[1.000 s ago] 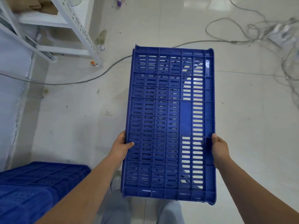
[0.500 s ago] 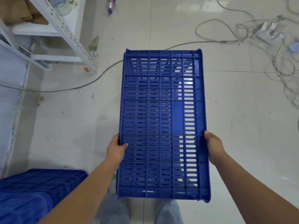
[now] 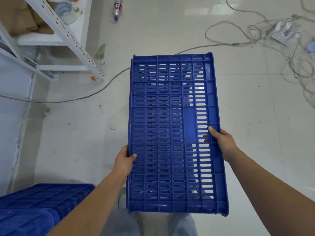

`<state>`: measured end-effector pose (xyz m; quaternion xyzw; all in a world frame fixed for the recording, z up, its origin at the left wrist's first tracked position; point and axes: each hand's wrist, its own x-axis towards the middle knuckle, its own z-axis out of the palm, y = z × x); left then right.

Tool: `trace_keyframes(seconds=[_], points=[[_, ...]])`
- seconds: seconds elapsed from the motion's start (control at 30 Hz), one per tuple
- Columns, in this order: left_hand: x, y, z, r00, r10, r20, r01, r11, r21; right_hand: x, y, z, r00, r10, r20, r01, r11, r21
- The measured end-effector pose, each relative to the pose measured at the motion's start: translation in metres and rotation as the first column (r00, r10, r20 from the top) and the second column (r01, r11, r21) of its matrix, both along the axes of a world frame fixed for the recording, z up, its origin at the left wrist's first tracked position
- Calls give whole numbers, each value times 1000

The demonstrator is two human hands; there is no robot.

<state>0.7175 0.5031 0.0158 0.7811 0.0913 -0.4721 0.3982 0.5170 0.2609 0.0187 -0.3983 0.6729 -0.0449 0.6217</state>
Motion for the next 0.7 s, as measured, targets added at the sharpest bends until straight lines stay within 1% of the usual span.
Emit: trace_keyframes(seconds=[0.1, 0.13, 0.27, 0.37, 0.5, 0.6, 0.7], points=[[0, 1, 0, 1000, -2, 9, 2, 1000, -5, 18, -4, 14, 998, 62, -13, -63, 997, -37], [0, 2, 0, 1000, 7, 16, -7, 1000, -3, 21, -5, 13, 995, 98, -16, -99, 993, -68], [7, 11, -3, 997, 72, 35, -73, 997, 28, 41, -8, 15, 977, 199, 75, -183, 966, -183], [8, 21, -9, 994, 108, 18, -109, 991, 77, 67, -9, 23, 954, 292, 63, -264, 922, -284], [1, 30, -18, 992, 115, -46, -105, 979, 176, 94, -6, 32, 910, 413, -41, -397, 836, -378], [-1, 28, -18, 985, 133, -107, -111, 975, 193, 108, 6, 44, 846, 503, -176, -525, 728, -440], [8, 22, -12, 981, 179, -81, -161, 969, 188, 117, 19, 55, 770, 559, -309, -633, 610, -476]])
